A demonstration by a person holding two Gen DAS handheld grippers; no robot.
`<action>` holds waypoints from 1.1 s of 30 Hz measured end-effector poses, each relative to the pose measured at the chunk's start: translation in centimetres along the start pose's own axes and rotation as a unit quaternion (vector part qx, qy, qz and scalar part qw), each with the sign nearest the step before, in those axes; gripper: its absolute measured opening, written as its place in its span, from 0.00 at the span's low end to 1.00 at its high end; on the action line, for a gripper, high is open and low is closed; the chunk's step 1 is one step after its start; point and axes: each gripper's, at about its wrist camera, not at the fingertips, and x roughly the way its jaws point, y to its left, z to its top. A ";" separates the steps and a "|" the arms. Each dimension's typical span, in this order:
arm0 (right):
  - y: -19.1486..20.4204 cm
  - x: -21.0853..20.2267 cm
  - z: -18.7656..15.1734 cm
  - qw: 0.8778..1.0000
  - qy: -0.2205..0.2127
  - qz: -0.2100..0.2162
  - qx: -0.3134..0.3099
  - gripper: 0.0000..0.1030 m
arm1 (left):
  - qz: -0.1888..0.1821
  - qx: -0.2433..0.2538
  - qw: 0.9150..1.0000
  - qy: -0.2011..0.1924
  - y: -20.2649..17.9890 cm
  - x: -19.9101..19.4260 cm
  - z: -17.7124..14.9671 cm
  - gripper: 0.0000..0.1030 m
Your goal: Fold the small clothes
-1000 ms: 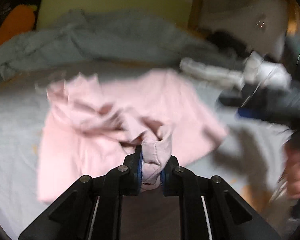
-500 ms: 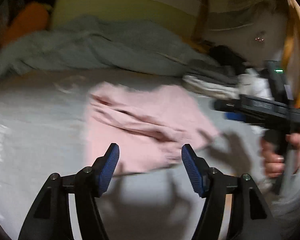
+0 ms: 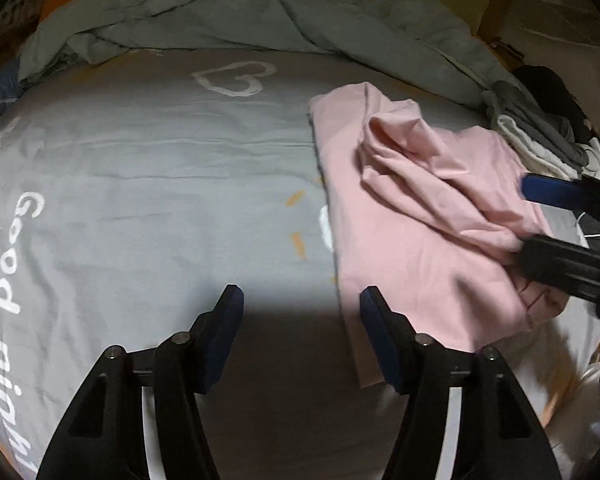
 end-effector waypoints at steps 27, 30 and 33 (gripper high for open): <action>-13.0 -1.0 -2.8 0.970 -0.043 -0.031 0.239 0.78 | 0.033 0.019 0.999 -0.032 0.1 1.1 -0.6 0.92; -12.2 -1.6 -3.9 0.966 -0.031 0.006 0.258 0.78 | 0.030 0.019 0.999 -0.032 0.1 0.9 -0.7 0.92; -10.3 -1.6 -4.5 0.970 -0.034 -0.017 0.242 0.74 | 0.025 0.026 0.999 -0.038 -0.1 0.5 -0.8 0.92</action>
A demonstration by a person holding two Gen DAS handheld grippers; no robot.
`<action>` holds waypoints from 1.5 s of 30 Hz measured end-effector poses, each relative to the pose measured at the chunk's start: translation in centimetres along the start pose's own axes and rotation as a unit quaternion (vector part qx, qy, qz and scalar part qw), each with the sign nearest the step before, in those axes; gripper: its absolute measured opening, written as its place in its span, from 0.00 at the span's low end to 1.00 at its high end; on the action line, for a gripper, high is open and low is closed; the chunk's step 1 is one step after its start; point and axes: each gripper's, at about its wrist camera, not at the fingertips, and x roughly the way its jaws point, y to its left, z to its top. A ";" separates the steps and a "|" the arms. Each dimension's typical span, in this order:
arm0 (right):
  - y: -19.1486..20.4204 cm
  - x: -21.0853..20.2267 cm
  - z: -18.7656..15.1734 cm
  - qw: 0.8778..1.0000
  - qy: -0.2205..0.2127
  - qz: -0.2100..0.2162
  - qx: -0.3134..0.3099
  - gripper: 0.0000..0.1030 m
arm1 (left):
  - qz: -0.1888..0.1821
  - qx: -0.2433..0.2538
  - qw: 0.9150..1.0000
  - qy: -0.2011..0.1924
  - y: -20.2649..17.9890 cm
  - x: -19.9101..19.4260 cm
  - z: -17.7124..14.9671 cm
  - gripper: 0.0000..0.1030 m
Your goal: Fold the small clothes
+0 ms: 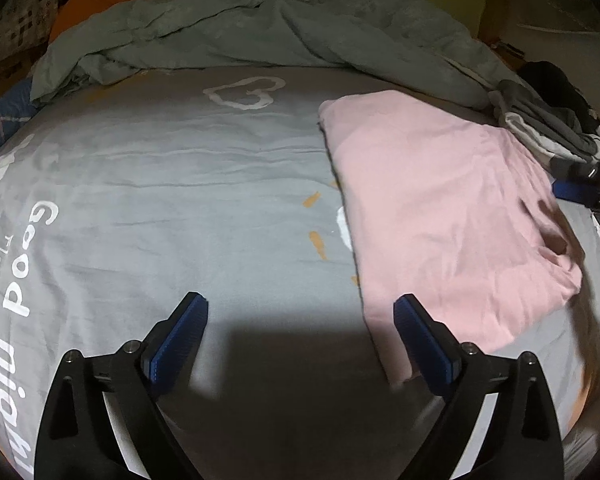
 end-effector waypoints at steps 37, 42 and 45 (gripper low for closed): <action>-8.6 -1.0 -9.1 0.970 -0.109 -0.014 0.219 0.19 | -0.004 0.038 0.999 -0.037 -2.2 -1.9 0.1 0.96; -8.0 -1.9 -7.2 0.963 -0.129 0.013 0.236 0.09 | 0.010 0.011 0.998 -0.065 -1.5 -4.5 1.5 0.95; -3.1 -3.5 -5.3 0.973 -0.168 0.037 0.152 0.09 | -0.016 -0.033 0.993 -0.109 0.5 -8.0 3.2 0.95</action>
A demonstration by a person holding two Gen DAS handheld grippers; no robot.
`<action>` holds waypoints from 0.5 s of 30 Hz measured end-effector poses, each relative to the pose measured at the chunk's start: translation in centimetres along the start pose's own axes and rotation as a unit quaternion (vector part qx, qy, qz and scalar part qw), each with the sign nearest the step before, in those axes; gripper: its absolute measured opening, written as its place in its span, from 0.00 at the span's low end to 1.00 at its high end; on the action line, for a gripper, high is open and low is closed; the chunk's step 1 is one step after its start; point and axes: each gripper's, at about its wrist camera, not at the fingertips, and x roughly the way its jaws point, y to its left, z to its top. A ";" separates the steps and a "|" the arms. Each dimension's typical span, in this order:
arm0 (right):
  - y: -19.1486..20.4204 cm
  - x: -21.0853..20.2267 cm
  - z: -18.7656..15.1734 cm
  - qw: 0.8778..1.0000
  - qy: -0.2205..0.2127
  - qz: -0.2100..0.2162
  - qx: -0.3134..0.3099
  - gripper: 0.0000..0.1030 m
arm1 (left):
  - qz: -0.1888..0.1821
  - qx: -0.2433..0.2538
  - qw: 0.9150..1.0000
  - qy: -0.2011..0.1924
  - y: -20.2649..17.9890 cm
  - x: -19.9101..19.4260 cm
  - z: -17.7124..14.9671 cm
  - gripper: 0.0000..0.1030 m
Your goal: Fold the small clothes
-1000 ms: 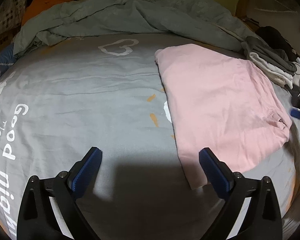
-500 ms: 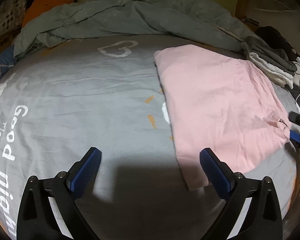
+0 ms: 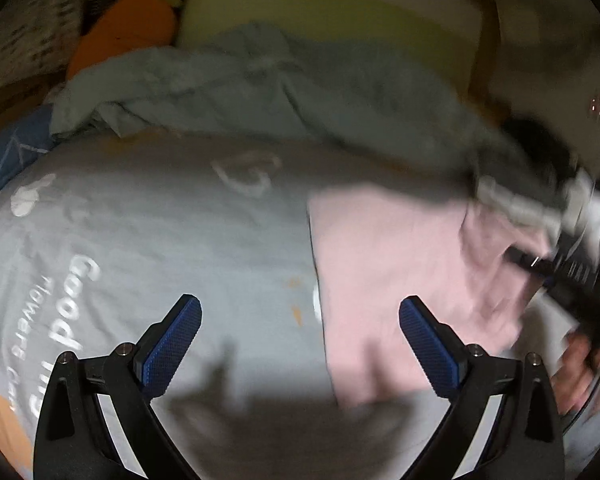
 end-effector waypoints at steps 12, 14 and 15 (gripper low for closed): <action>13.7 6.6 -11.0 0.953 0.064 -0.025 -0.294 0.10 | 0.015 -0.081 0.996 -0.015 7.0 -2.4 2.3 0.96; 13.7 6.5 -10.7 0.956 0.070 -0.022 -0.285 0.12 | 0.007 -0.092 0.996 0.001 7.2 -1.8 1.8 0.95; 13.6 6.4 -10.7 0.958 0.072 -0.019 -0.277 0.13 | 0.011 -0.089 0.996 0.003 7.1 -1.5 1.8 0.95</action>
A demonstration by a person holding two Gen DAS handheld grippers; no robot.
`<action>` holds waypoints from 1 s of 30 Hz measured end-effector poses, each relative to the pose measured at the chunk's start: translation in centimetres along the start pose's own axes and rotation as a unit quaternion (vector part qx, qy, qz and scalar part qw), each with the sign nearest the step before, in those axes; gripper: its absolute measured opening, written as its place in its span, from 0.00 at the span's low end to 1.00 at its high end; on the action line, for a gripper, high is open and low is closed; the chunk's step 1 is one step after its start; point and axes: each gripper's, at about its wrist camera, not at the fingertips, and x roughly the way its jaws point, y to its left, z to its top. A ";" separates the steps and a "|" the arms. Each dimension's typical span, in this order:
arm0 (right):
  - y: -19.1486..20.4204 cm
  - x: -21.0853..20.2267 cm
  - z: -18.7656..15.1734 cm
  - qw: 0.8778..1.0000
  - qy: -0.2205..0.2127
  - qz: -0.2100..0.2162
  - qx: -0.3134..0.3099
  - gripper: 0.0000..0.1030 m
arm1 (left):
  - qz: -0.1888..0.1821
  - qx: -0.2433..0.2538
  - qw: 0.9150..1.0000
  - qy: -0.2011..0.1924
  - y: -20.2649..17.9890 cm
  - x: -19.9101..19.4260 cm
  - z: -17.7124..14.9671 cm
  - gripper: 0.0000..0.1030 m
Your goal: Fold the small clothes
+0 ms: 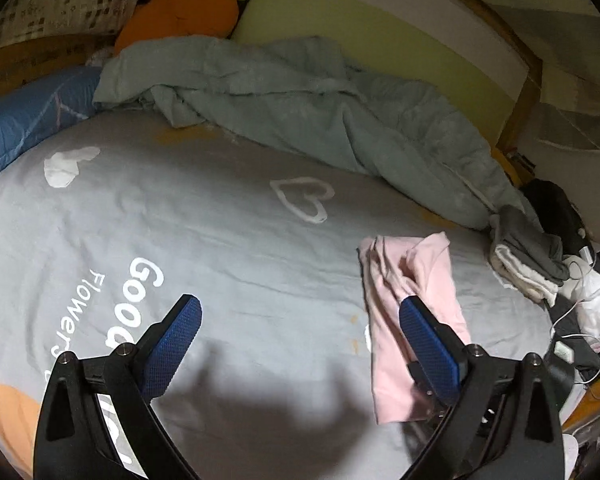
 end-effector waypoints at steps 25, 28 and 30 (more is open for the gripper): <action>-12.2 -7.4 1.9 0.987 -0.040 -0.030 0.149 0.46 | -0.218 0.094 0.965 0.113 -9.4 7.0 -3.2 0.33; -11.2 -6.4 1.4 0.988 -0.022 0.040 0.151 0.29 | -0.149 0.093 0.979 0.100 -9.1 7.9 -3.8 0.02; -10.0 -5.4 0.9 0.989 -0.005 0.058 0.133 0.24 | -0.115 0.083 0.987 0.070 -8.1 7.4 -3.7 0.02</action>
